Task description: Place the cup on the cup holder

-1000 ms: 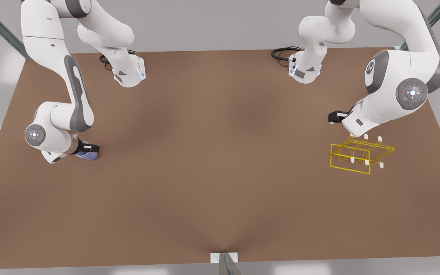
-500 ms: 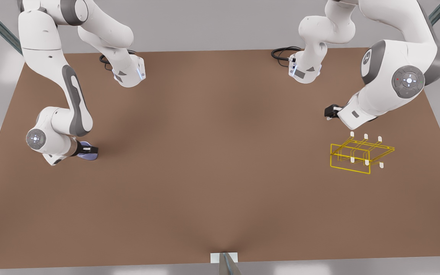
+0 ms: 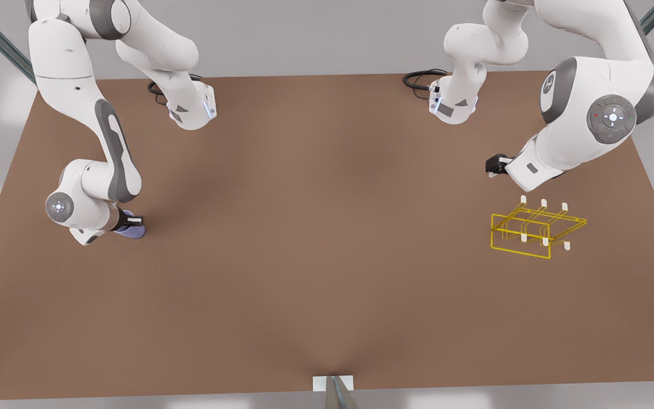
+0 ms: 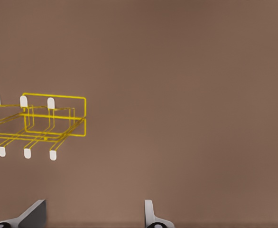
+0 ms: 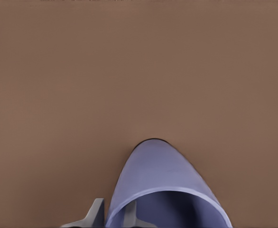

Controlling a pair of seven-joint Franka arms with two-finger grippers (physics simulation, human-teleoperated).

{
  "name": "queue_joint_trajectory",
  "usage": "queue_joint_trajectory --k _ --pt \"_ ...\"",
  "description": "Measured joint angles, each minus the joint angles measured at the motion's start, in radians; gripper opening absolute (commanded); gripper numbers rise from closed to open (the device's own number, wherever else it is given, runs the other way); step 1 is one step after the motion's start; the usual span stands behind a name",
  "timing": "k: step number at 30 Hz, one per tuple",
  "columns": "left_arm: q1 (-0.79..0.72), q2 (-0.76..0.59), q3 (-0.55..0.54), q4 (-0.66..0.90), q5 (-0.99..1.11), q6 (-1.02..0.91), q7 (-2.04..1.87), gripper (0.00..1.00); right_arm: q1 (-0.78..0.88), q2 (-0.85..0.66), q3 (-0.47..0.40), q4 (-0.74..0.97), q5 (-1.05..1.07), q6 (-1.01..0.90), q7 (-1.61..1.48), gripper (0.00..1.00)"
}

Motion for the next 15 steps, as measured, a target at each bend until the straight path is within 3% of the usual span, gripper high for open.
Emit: queue_joint_trajectory --k 2,3,15 --pt "0.000 0.000 0.000 0.000 0.000 -0.002 0.000 1.00 -0.001 0.014 -0.001 0.002 -0.006 0.014 -0.003 0.34" --pt "0.000 -0.001 0.000 0.000 0.000 -0.004 0.000 1.00 -0.002 0.016 -0.001 0.002 -0.007 0.020 -0.005 0.21" --pt "0.000 0.001 -0.004 -0.008 0.001 -0.023 0.002 1.00 0.007 -0.059 0.009 0.080 0.043 -0.017 -0.020 0.21"
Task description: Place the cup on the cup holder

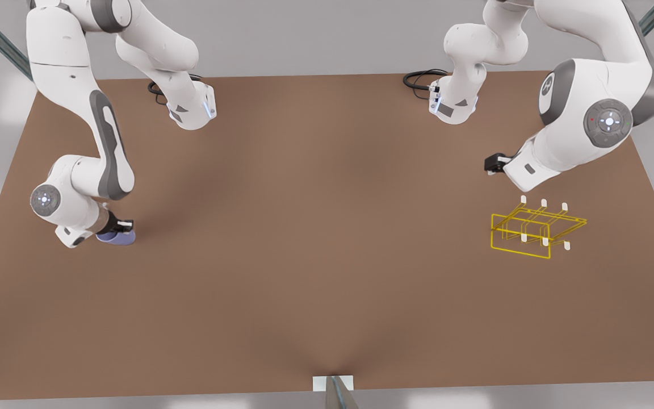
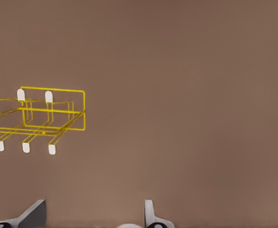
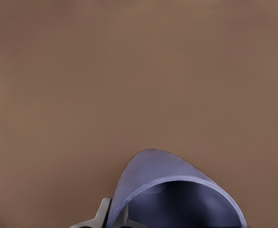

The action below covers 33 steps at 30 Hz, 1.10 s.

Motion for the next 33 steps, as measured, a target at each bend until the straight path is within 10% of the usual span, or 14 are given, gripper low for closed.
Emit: queue_joint_trajectory --k 15,33 --pt "-0.002 0.004 0.001 -0.012 0.001 0.005 0.003 1.00 0.306 0.334 0.226 0.558 0.762 -0.265 0.275 0.21" --pt "-0.001 0.003 0.000 -0.025 0.001 0.006 0.004 1.00 0.831 0.943 0.313 1.257 1.002 0.236 0.713 0.21"
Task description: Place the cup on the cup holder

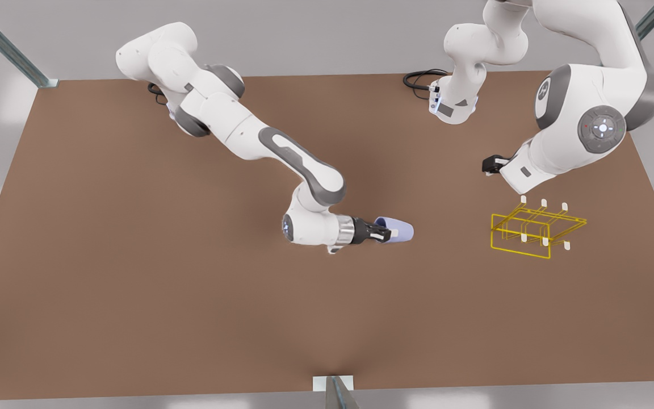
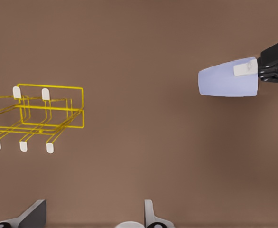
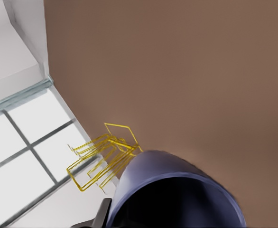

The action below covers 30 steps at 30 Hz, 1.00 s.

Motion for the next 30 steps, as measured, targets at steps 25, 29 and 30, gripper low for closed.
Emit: queue_joint_trajectory --k 25,29,30 --pt "-0.003 0.009 -0.005 -0.014 0.009 0.005 -0.001 1.00 -0.148 -0.300 -0.020 -0.594 -0.181 0.081 0.225 1.00" --pt "-0.160 0.197 -0.091 0.072 0.012 0.021 -0.132 1.00 -0.417 -0.632 -0.118 -0.698 -0.432 -0.174 0.177 1.00" --pt "-0.222 0.262 -0.101 0.094 0.010 0.041 -0.195 1.00 -0.482 -0.721 -0.127 -0.701 -0.540 -0.258 0.155 1.00"
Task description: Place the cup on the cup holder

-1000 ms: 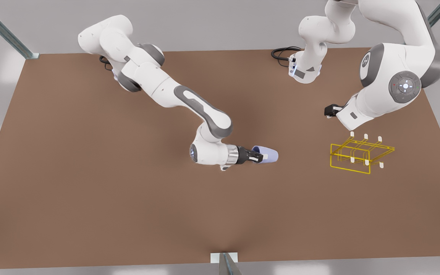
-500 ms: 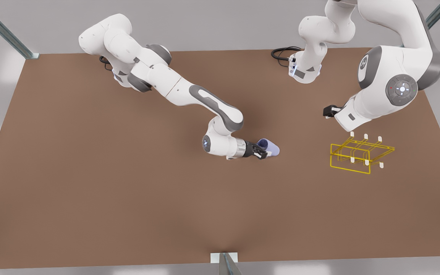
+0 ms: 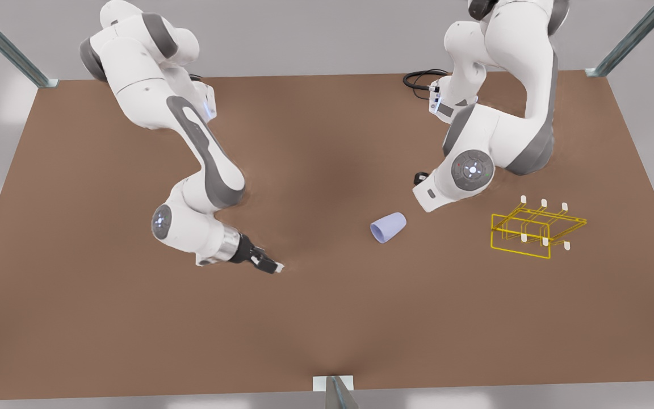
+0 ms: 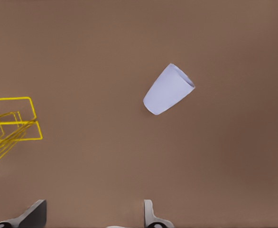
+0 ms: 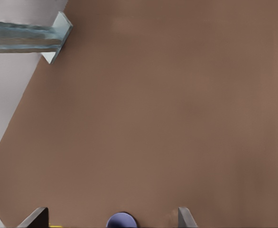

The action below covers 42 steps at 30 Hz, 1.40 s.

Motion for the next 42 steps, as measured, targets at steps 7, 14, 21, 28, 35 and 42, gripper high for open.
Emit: queue_joint_trajectory --k 7,14,21,28,35,42 --pt "-0.049 0.111 -0.014 -0.183 -0.042 0.355 -0.655 1.00 -0.157 -0.305 -0.160 0.005 -0.378 -0.481 -0.216 1.00" --pt "-0.008 0.037 -0.012 -0.447 -0.299 0.849 -1.257 1.00 -0.126 -0.286 -0.165 0.038 -0.436 -0.635 -0.381 1.00" --pt "-0.003 0.046 -0.011 -0.527 -0.322 1.031 -1.679 1.00 -0.127 -0.265 -0.165 0.064 -0.445 -0.685 -0.493 1.00" --pt "0.020 0.051 -0.001 -0.576 -0.262 1.061 -1.961 1.00 -0.127 -0.247 -0.164 0.084 -0.448 -0.698 -0.569 1.00" --pt "0.025 0.045 -0.002 -0.594 -0.238 1.031 -2.152 1.00 -0.127 -0.246 -0.164 0.084 -0.448 -0.704 -0.620 1.00" --pt "0.007 0.087 -0.008 -0.557 -0.234 0.986 -2.266 1.00 -0.127 -0.245 -0.164 0.084 -0.449 -0.703 -0.654 1.00"
